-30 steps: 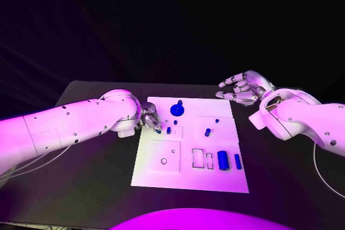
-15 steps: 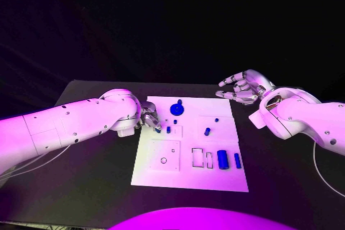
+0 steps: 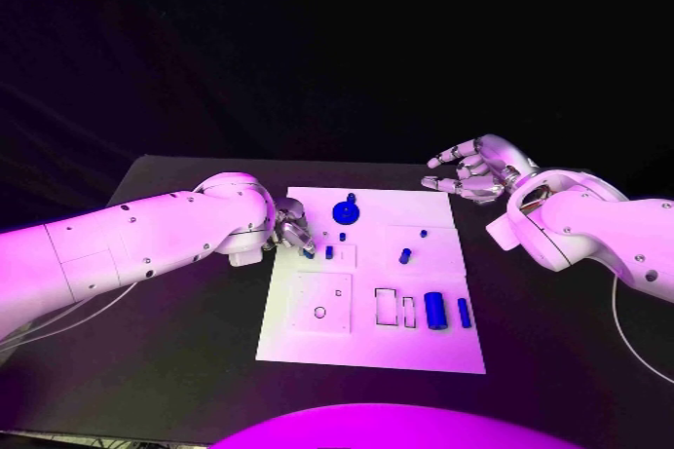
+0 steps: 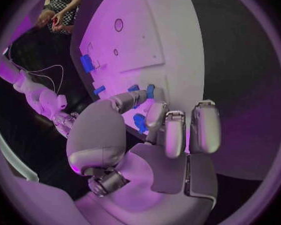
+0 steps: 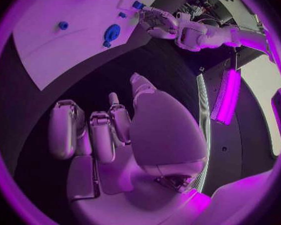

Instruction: Assemble the parts on the task board

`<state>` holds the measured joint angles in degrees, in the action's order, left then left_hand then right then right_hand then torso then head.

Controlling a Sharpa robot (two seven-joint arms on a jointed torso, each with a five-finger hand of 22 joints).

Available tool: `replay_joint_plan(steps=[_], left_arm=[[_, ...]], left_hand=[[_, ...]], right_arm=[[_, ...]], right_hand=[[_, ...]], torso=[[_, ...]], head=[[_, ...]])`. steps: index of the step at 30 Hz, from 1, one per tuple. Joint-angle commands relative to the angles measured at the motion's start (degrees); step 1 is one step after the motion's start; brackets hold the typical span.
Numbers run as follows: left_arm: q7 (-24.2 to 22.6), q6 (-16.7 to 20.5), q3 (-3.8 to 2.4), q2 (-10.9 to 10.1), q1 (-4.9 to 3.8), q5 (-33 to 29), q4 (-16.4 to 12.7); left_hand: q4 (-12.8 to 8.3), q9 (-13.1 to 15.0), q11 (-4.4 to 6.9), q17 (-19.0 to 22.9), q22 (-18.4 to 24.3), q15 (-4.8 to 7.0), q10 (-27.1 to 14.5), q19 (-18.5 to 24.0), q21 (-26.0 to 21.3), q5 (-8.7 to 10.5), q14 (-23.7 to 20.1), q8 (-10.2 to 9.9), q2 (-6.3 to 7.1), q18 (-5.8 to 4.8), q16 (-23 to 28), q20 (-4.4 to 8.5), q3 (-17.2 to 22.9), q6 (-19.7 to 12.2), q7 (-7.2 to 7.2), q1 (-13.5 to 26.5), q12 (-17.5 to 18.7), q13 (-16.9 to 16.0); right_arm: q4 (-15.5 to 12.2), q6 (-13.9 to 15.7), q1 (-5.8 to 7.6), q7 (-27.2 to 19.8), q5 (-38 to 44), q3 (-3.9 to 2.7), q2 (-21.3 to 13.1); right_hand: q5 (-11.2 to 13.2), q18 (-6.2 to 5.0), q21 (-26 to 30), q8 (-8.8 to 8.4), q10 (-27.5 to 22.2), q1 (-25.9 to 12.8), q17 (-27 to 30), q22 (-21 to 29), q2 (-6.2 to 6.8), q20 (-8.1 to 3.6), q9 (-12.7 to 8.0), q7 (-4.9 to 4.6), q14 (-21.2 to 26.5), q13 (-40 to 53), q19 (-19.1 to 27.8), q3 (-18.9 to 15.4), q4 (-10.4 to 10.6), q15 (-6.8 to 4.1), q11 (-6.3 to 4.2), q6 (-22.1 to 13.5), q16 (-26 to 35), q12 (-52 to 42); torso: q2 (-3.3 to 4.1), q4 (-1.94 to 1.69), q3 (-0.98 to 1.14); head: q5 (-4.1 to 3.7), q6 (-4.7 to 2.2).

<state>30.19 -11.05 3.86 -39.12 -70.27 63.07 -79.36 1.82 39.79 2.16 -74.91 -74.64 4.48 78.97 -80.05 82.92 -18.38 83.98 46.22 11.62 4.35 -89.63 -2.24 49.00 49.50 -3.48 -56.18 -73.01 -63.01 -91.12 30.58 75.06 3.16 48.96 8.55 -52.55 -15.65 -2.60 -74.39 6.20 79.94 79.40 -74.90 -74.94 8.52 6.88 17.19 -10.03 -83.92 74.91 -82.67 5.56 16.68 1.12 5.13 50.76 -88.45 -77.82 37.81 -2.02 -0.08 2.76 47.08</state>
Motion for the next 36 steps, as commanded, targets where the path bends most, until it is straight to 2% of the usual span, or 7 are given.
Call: replay_joint_plan(steps=[1, 7, 10, 18, 36], left_arm=[[-0.2, -2.0, 0.15, 0.2, 0.19, 0.5, -0.1], [-0.2, -1.7, 0.15, 0.2, 0.19, 0.7, 0.0], [-0.2, -1.6, 0.15, 0.2, 0.19, 0.7, 0.0], [-0.2, -1.1, 0.15, 0.4, 0.19, 0.7, 0.4], [-0.3, 0.0, 0.06, 0.5, 0.19, 0.8, 2.1]], left_hand=[[1.0, -0.4, 0.01, -15.1, 0.0, 0.34, 0.3, 0.1, -0.1, 0.37, 6.0, -0.3, 0.22, -0.79, -0.4, 0.43, -1.8, 2.3, 1.90, 1.0, -0.2, -0.2], [2.0, -0.8, 0.06, -15.1, -0.1, 0.39, 0.4, 0.0, -0.1, 0.65, 6.0, -0.5, 0.33, -0.82, -0.4, 0.51, -3.4, 2.7, 1.96, 1.5, -0.2, -0.3], [3.7, -1.4, 0.06, -15.1, -0.1, 0.42, 0.4, 0.0, -0.1, 0.88, 6.0, -0.7, 0.38, -0.81, -0.4, 0.55, -6.3, 3.2, 1.98, 2.1, -0.2, -0.5], [6.6, -2.3, 0.01, -15.1, -0.1, 0.39, 0.4, -0.1, -0.2, 1.07, 6.0, -0.9, 0.55, -0.82, -0.4, 0.58, -12.3, 3.6, 1.92, 2.0, 0.0, -0.7], [7.6, -2.5, -0.02, -15.1, -0.1, 0.39, 0.3, -0.1, -0.3, 1.20, 6.0, -1.0, 0.36, -0.81, -0.4, 0.58, -13.9, 3.6, 1.89, 1.7, 0.1, -0.7]], right_arm=[[-0.1, -0.6, -0.03, -0.7, 0.5, -0.01, 0.0], [-0.1, -0.6, -0.03, -0.7, 0.5, -0.01, 0.0], [-0.1, -0.6, -0.03, -0.8, 0.5, -0.01, 0.0], [-0.1, -0.5, -0.03, -0.9, 0.5, -0.01, 0.0], [0.0, -0.4, -0.03, -0.9, 0.5, -0.01, 0.0]], right_hand=[[-0.3, -0.98, 0.2, 0.20, -0.4, -0.5, -10.0, -6.5, -0.22, -0.10, -0.1, -0.01, -4.8, 3.4, 0.3, -0.2, -0.1, -0.28, 0.01, 0.0, 0.3, 0.3], [-0.3, -0.98, 0.2, 0.20, -0.4, -0.5, -10.0, -6.5, -0.22, -0.10, -0.1, -0.01, -4.8, 3.4, 0.3, -0.2, -0.1, -0.28, 0.01, 0.0, 0.3, 0.3], [-0.3, -0.99, 0.3, 0.21, -0.3, -0.7, -10.0, -6.5, -0.25, -0.11, -0.1, -0.02, -4.8, 3.4, 0.3, -0.2, -0.1, -0.28, 0.01, 0.0, 0.3, 0.3], [-0.3, -0.99, 0.3, 0.22, -0.4, -0.7, -10.0, -6.5, -0.25, -0.11, -0.1, -0.02, -4.8, 3.3, 0.3, -0.2, -0.1, -0.28, 0.01, 0.0, 0.3, 0.3], [-0.3, -0.99, 0.3, 0.23, -0.3, -0.9, -10.0, -6.5, -0.25, -0.11, -0.1, -0.02, -4.8, 3.4, 0.3, -0.3, 0.0, -0.28, 0.01, 0.0, 0.3, 0.3]], torso=[[0.01, 0.01, -0.02], [0.01, 0.01, -0.03], [0.01, 0.00, -0.04], [0.02, 0.01, -0.06], [-0.01, 0.06, -0.05]], head=[[0.04, 0.04], [-0.01, 0.11], [-0.07, 0.16], [-0.16, 0.11], [-0.27, 0.08]])
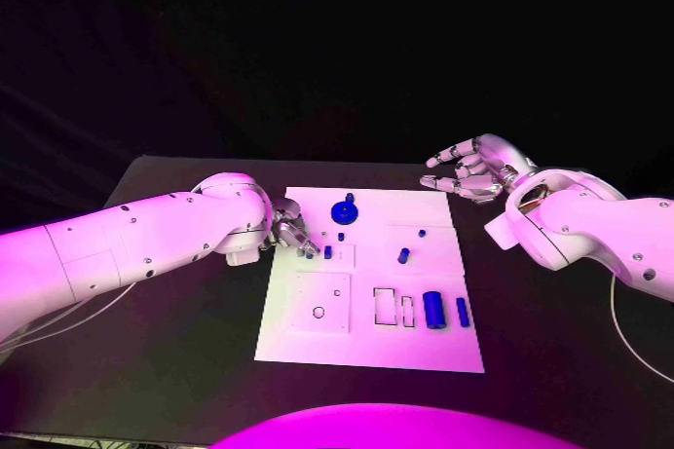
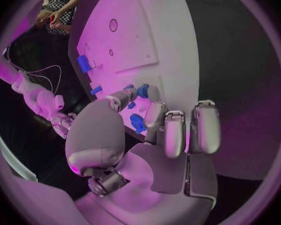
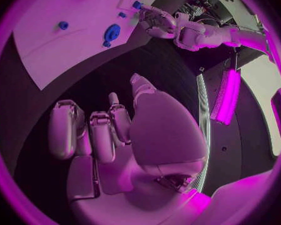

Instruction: Assemble the parts on the task board

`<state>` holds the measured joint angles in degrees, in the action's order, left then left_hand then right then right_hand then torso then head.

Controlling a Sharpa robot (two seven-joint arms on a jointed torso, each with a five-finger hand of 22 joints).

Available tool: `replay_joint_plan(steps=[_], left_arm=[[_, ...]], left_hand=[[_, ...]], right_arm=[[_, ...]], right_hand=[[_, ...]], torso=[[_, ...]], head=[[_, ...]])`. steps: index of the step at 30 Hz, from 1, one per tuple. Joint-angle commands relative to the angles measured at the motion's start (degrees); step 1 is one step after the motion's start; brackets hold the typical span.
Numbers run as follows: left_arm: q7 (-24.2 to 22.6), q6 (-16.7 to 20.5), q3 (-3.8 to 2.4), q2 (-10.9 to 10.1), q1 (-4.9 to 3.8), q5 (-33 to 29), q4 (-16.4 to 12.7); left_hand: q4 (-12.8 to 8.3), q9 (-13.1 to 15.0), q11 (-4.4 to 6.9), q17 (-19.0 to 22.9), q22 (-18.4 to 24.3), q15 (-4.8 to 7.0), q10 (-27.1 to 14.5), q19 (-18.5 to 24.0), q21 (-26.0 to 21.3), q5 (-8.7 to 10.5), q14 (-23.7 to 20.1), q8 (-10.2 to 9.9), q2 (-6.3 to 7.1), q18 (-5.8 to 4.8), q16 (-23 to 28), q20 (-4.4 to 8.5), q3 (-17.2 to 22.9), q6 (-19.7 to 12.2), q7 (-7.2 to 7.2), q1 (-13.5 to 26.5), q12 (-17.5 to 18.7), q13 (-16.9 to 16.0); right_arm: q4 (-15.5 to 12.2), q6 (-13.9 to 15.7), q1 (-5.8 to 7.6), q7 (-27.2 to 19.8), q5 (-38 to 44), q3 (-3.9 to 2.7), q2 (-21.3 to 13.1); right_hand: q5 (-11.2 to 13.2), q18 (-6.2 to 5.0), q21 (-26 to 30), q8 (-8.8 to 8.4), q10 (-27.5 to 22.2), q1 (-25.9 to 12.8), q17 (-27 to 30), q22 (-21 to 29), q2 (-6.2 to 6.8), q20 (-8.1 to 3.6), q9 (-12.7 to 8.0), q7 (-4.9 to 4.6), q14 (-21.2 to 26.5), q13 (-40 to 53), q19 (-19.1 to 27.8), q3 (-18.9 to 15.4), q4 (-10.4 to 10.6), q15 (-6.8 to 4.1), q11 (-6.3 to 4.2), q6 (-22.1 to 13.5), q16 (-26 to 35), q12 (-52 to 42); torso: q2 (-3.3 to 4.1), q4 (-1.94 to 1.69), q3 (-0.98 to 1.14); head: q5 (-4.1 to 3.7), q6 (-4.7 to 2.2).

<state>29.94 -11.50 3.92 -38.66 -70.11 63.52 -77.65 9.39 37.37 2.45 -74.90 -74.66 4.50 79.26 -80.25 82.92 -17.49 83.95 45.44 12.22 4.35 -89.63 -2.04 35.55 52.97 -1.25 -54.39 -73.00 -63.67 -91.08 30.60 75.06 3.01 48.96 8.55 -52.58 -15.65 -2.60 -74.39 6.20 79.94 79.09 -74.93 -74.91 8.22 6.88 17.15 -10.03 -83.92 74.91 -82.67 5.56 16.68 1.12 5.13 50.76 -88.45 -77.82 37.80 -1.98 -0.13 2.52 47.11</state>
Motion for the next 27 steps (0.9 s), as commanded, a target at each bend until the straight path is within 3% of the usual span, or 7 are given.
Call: replay_joint_plan(steps=[1, 14, 20, 27], left_arm=[[-0.1, 0.6, 0.00, 0.0, 0.04, 0.3, 0.4], [-0.2, 1.3, -0.03, 0.2, 0.04, -1.7, 0.7], [-0.4, 2.3, -0.01, 0.3, 0.04, -3.4, 0.8], [-0.5, 3.4, -0.01, 0.3, 0.04, -5.0, 0.8]], left_hand=[[0.0, -0.1, -0.30, -15.1, 0.0, 0.36, 0.0, 0.1, -0.3, 0.27, 6.1, -0.2, -0.32, -0.81, -0.4, 0.38, -0.5, 0.2, -0.33, -0.3, 0.1, 0.0], [0.7, -0.3, -0.32, -15.1, 0.0, 0.36, -0.2, 0.1, -0.3, 0.34, 6.1, -0.2, -0.62, -0.81, -0.4, 0.38, -1.9, 0.1, -0.35, -1.2, 0.5, 0.4], [0.9, -0.7, -0.49, -15.1, 0.2, 0.28, -1.3, 0.2, -0.5, 0.20, 6.1, -0.8, -0.62, -0.77, -0.4, 0.35, -2.9, -0.8, -0.63, -3.1, 2.1, 2.5], [0.8, -2.3, -1.08, -14.9, 0.9, -0.18, -2.6, 0.7, -1.0, -0.20, 6.0, -3.3, -2.57, -0.61, -0.3, -0.05, -2.6, -2.2, -1.38, -8.5, 3.7, 4.4]], right_arm=[[0.0, -0.4, -0.03, -0.8, 0.5, -0.01, 0.0], [0.1, -0.6, -0.04, -0.7, 0.5, -0.01, 0.1], [0.1, -0.6, -0.04, -0.7, 0.5, -0.01, 0.1], [0.2, -0.7, -0.04, -0.6, 0.5, -0.01, 0.1]], right_hand=[[-0.3, -0.99, 0.3, 0.23, -0.3, -0.6, -10.0, -6.5, 0.06, -0.11, -0.1, -0.02, -4.8, 3.4, 0.3, -0.3, 0.0, -0.28, 0.01, 0.0, 0.3, 0.3], [-0.2, -1.00, 0.4, 0.24, -0.4, -0.8, -9.9, -6.5, 0.02, -0.11, -0.1, -0.02, -4.8, 3.4, 0.3, -0.3, 0.0, -0.28, 0.01, 0.0, 0.4, 0.3], [-0.2, -1.00, 0.4, 0.24, -0.4, -0.8, -9.9, -6.5, 0.02, -0.11, -0.1, -0.02, -4.8, 3.4, 0.3, -0.3, 0.0, -0.28, 0.01, 0.0, 0.4, 0.3], [-0.2, -0.99, 0.3, 0.25, -0.3, -0.8, -10.0, -6.5, -0.02, -0.12, -0.1, -0.02, -4.8, 3.4, 0.3, -0.3, 0.0, -0.28, 0.01, 0.0, 0.3, 0.2]], torso=[[-0.01, 0.01, 0.00], [-0.08, -0.11, 0.03], [-0.05, -0.02, 0.07], [0.03, 0.01, 0.06]], head=[[-0.03, 0.05], [0.00, 0.08], [0.05, -0.06], [0.06, -0.12]])
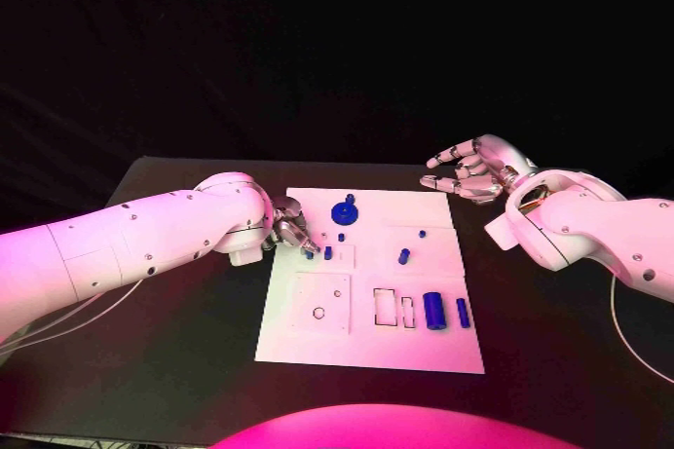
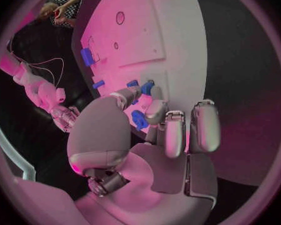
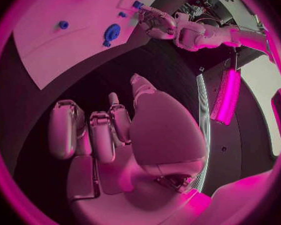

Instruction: Assemble the parts on the task board

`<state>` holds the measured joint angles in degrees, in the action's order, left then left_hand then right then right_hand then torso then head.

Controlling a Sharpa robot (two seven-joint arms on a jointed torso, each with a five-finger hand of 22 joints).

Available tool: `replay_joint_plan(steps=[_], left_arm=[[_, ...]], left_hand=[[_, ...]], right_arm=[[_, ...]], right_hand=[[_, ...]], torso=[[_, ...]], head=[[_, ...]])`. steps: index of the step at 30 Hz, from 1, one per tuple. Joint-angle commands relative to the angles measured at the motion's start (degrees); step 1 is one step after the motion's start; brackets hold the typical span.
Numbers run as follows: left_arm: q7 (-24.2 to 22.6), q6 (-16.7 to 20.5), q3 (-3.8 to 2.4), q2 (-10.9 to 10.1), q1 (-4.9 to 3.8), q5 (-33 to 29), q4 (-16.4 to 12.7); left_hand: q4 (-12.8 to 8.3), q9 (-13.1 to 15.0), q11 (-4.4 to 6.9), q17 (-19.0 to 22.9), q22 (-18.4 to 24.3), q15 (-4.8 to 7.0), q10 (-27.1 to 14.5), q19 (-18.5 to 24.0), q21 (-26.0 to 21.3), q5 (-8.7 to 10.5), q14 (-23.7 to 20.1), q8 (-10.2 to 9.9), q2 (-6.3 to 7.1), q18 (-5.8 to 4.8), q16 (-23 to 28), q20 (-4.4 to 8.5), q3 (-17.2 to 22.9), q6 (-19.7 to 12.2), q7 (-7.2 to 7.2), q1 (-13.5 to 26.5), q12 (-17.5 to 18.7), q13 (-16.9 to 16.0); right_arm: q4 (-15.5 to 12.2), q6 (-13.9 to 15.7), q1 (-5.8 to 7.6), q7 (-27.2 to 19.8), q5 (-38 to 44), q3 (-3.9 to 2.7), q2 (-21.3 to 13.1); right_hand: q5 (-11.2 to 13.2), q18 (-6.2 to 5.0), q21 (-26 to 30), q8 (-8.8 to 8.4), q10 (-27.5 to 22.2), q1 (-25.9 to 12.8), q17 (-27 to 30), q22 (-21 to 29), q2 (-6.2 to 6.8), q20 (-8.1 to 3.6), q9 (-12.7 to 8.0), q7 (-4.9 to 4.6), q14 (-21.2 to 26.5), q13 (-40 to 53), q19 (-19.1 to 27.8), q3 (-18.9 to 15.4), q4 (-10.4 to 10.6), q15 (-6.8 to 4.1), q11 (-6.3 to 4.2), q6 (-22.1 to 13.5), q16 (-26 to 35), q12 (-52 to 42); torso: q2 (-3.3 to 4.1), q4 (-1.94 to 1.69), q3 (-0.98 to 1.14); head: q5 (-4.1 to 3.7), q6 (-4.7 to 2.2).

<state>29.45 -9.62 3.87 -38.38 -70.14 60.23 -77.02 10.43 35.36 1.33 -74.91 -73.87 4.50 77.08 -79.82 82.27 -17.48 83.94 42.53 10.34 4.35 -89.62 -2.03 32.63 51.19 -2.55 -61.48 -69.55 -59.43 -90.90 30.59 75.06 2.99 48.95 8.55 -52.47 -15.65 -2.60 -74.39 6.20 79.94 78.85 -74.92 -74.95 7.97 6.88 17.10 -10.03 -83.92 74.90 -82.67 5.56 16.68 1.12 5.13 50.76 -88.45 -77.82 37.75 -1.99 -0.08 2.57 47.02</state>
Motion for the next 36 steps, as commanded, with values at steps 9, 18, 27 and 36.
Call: replay_joint_plan(steps=[9, 18, 27, 36], left_arm=[[-0.2, 0.9, 0.05, 0.1, 0.07, -3.7, 0.2], [-0.1, 0.3, -0.06, -0.3, 0.07, -5.5, 0.0], [0.4, -3.0, -0.65, -1.3, -0.31, -8.4, -0.5], [1.1, -9.7, -1.11, -0.6, -1.88, -10.0, 0.9]], left_hand=[[-3.9, -0.9, -0.33, -14.5, 0.7, -0.53, -1.1, 0.8, -0.7, -0.27, 5.9, -1.9, -1.49, -0.45, 0.0, -0.42, 4.9, -1.1, -0.60, -8.0, 1.6, 1.7], [-5.6, 0.1, -0.58, -14.4, 0.7, -0.76, -0.9, 0.8, -0.8, -0.29, 5.9, -0.9, -1.55, -0.43, 0.0, -0.64, 8.9, -1.0, -0.94, -8.8, 1.7, 1.8], [-5.9, 0.4, -0.58, -14.4, 0.7, -0.77, -0.9, 0.8, -0.7, -0.28, 5.8, -0.6, -1.43, -0.43, 0.0, -0.66, 9.7, -1.0, -0.95, -8.6, 1.8, 2.0], [-6.4, 3.3, -1.07, -14.2, 1.3, -1.10, -2.7, 1.3, -1.2, 4.32, 5.8, 1.2, -3.22, -0.27, 0.1, -0.91, 12.1, -3.7, -1.48, -7.4, 3.4, 4.4]], right_arm=[[0.0, -0.9, -0.04, -0.5, 0.5, -0.02, 0.0], [0.0, -0.9, -0.04, -0.5, 0.5, -0.02, 0.0], [0.0, -1.0, -0.04, -0.5, 0.5, -0.02, 0.0], [0.1, -1.1, -0.04, -0.5, 0.5, -0.02, 0.1]], right_hand=[[-0.3, -1.00, 0.4, 0.26, -0.3, -0.6, -10.0, -6.4, 0.20, -0.12, -0.1, -0.02, -4.8, 3.4, 0.3, -0.3, 0.0, -0.28, 0.01, 0.0, 0.3, 0.2], [-0.3, -1.00, 0.4, 0.26, -0.3, -0.6, -10.0, -6.4, 0.20, -0.12, -0.1, -0.02, -4.8, 3.4, 0.3, -0.3, 0.0, -0.28, 0.01, 0.0, 0.3, 0.2], [-0.3, -1.00, 0.4, 0.26, -0.3, -0.6, -10.0, -6.4, 0.20, -0.12, -0.1, -0.02, -4.8, 3.4, 0.3, -0.3, 0.0, -0.28, 0.01, 0.0, 0.3, 0.2], [-0.3, -1.00, 0.4, 0.26, -0.3, -0.6, -10.0, -6.4, 0.20, -0.12, -0.1, -0.02, -4.8, 3.4, 0.3, -0.3, 0.0, -0.28, 0.01, 0.0, 0.3, 0.2]], torso=[[0.07, -0.02, -0.02], [0.05, -0.01, -0.01], [0.03, -0.02, 0.03], [0.09, 0.05, 0.00]], head=[[-0.07, 0.10], [-0.01, 0.11], [-0.03, 0.07], [0.21, 0.04]])
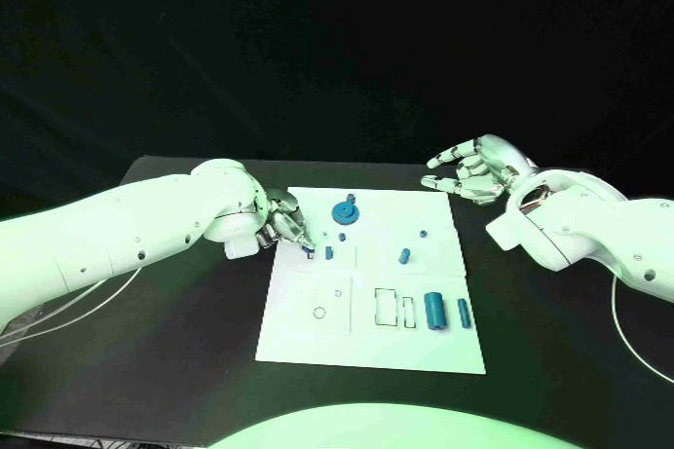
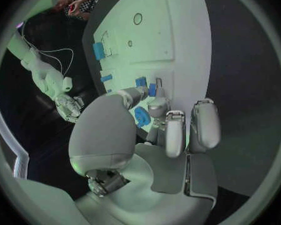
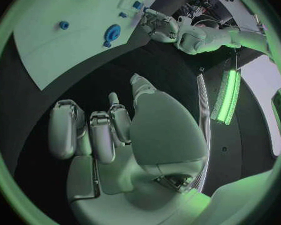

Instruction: Assemble the parts on the task board

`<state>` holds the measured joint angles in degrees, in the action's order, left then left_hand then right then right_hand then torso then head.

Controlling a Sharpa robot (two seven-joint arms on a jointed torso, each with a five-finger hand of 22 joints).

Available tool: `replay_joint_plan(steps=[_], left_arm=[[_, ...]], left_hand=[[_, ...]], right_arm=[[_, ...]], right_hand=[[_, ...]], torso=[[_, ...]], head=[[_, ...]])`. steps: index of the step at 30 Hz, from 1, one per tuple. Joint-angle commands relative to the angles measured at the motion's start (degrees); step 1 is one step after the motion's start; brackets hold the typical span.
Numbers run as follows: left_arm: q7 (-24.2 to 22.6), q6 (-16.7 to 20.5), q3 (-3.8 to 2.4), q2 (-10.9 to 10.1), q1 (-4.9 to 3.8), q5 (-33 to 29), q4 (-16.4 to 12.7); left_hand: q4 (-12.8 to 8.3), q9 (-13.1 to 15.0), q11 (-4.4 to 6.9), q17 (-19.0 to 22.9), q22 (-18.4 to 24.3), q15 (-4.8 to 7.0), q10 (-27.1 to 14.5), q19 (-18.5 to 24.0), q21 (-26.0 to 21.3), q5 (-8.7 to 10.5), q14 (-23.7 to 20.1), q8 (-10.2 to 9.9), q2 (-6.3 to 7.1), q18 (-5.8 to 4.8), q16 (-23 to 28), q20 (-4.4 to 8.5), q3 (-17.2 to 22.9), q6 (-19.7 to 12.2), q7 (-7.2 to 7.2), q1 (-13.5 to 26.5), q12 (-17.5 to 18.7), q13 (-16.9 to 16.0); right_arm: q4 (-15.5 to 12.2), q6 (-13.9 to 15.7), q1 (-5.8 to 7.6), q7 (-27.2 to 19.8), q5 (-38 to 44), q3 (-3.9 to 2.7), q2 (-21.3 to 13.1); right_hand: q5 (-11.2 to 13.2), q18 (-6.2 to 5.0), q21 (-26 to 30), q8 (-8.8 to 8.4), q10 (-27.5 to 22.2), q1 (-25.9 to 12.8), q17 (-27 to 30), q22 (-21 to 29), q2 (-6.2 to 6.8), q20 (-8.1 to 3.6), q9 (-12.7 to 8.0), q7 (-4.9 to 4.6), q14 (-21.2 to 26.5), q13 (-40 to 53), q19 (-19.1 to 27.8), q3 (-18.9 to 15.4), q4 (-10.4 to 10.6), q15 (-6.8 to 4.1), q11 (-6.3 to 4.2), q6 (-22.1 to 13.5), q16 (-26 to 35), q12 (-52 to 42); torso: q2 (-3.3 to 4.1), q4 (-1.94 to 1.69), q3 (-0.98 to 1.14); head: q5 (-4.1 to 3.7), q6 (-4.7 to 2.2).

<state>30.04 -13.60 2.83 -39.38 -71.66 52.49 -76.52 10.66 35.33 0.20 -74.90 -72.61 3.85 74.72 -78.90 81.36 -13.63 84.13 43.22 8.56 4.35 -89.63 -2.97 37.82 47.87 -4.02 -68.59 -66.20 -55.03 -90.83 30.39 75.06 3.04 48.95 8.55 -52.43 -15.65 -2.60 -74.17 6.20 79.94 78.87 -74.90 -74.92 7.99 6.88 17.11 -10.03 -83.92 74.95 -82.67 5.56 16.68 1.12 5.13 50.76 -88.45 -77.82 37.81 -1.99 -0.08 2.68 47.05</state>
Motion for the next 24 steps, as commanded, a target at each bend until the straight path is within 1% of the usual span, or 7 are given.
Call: replay_joint_plan(steps=[1, 8, 14, 17, 19, 21, 24], left_arm=[[0.6, -6.9, -0.09, 0.9, -0.65, -2.5, 0.9], [0.9, -10.2, -0.17, 3.0, -1.43, -2.5, 3.7], [1.3, -13.1, -0.08, 5.2, -1.85, 0.0, 6.6], [1.4, -13.5, 0.12, 6.4, -1.92, 1.6, 8.1], [1.5, -13.5, 0.31, 7.0, -1.95, 2.5, 9.0], [1.5, -13.1, 0.46, 7.3, -1.96, 3.1, 9.5], [1.5, -12.8, 0.59, 7.6, -1.97, 3.9, 9.8]], left_hand=[[-6.6, 3.5, 0.05, -14.3, 0.0, -0.45, -0.3, 0.4, -0.3, 0.67, 5.6, 0.6, -1.52, -0.26, 0.1, 0.01, 7.0, -0.5, -0.02, -0.2, 0.1, 0.1], [-7.0, 4.2, 0.05, -14.2, 0.0, -0.46, -0.4, 0.4, -0.2, 1.11, 5.6, 1.0, -1.83, -0.26, 0.1, -0.01, 7.4, -0.9, -0.03, -0.2, 0.0, 0.1], [-7.9, 4.9, 0.10, -14.3, -0.2, -0.40, -0.3, 0.3, -0.2, 1.07, 5.6, 1.3, -1.34, -0.29, 0.1, 0.01, 8.1, -1.2, -0.02, -0.2, -0.3, -0.1], [-7.9, 5.0, 0.10, -14.3, -0.2, -0.40, -0.3, 0.2, -0.1, 1.06, 5.6, 1.3, -1.30, -0.30, 0.0, 0.01, 8.2, -1.2, -0.02, -0.2, -0.4, -0.1], [-7.9, 5.0, 0.10, -14.3, -0.2, -0.40, -0.3, 0.2, -0.1, 1.06, 5.6, 1.3, -1.30, -0.30, 0.0, 0.01, 8.2, -1.2, -0.02, -0.2, -0.4, -0.1], [-8.0, 5.0, 0.10, -14.3, -0.2, -0.39, -0.3, 0.3, -0.2, 1.07, 5.6, 1.3, -1.27, -0.29, 0.1, 0.01, 8.2, -1.2, -0.02, -0.2, -0.4, -0.2], [-8.1, 5.1, 0.11, -14.2, -0.3, -0.38, -0.2, 0.2, -0.1, 1.02, 5.6, 1.4, -1.33, -0.32, 0.1, 0.02, 8.4, -1.2, -0.01, -0.2, -0.6, -0.3]], right_arm=[[0.0, -0.9, -0.03, -0.5, 0.5, -0.02, 0.1], [0.0, -1.0, -0.03, -0.6, 0.5, -0.02, 0.2], [0.1, -1.0, -0.03, -0.5, 0.5, -0.02, 0.3], [0.1, -0.9, -0.03, -0.6, 0.5, -0.02, 0.4], [0.1, -0.9, -0.03, -0.6, 0.5, -0.02, 0.4], [0.1, -0.9, -0.03, -0.6, 0.5, -0.02, 0.4], [0.1, -0.9, -0.03, -0.6, 0.5, -0.02, 0.4]], right_hand=[[-0.3, -1.00, 0.2, 0.30, -0.3, -0.6, -9.9, -6.5, 0.18, -0.13, -0.1, 0.00, -4.8, 3.3, 0.3, -0.3, -0.1, -0.29, 0.00, 0.0, 0.4, 0.2], [-0.3, -1.00, 0.2, 0.30, -0.3, -0.6, -9.9, -6.5, 0.18, -0.13, -0.1, 0.00, -4.8, 3.3, 0.3, -0.3, -0.1, -0.29, 0.00, 0.0, 0.4, 0.2], [-0.3, -1.00, 0.2, 0.30, -0.3, -0.6, -9.9, -6.5, 0.18, -0.13, -0.1, 0.00, -4.8, 3.3, 0.3, -0.3, -0.1, -0.29, 0.00, 0.0, 0.4, 0.2], [-0.3, -1.00, 0.2, 0.30, -0.3, -0.6, -9.9, -6.5, 0.18, -0.13, -0.1, 0.00, -4.8, 3.3, 0.3, -0.3, -0.1, -0.29, 0.00, 0.0, 0.4, 0.2], [-0.3, -1.00, 0.2, 0.30, -0.3, -0.6, -9.9, -6.5, 0.18, -0.13, -0.1, 0.00, -4.8, 3.3, 0.3, -0.3, -0.1, -0.29, 0.00, 0.0, 0.4, 0.2], [-0.3, -1.00, 0.2, 0.30, -0.3, -0.6, -9.9, -6.5, 0.18, -0.13, -0.1, 0.00, -4.8, 3.3, 0.3, -0.3, -0.1, -0.29, 0.00, 0.0, 0.4, 0.2], [-0.3, -1.00, 0.2, 0.30, -0.3, -0.6, -9.9, -6.5, 0.18, -0.13, -0.1, 0.00, -4.8, 3.3, 0.3, -0.3, -0.1, -0.29, 0.00, 0.0, 0.4, 0.2]], torso=[[0.05, 0.08, 0.00], [0.09, 0.08, 0.01], [-0.02, -0.05, 0.04], [-0.01, -0.04, -0.03], [0.00, -0.01, -0.03], [0.02, 0.07, -0.03], [0.00, 0.06, -0.04]], head=[[0.14, 0.03], [0.12, 0.12], [0.19, 0.46], [0.27, 0.47], [0.31, 0.47], [0.29, 0.48], [0.31, 0.53]])
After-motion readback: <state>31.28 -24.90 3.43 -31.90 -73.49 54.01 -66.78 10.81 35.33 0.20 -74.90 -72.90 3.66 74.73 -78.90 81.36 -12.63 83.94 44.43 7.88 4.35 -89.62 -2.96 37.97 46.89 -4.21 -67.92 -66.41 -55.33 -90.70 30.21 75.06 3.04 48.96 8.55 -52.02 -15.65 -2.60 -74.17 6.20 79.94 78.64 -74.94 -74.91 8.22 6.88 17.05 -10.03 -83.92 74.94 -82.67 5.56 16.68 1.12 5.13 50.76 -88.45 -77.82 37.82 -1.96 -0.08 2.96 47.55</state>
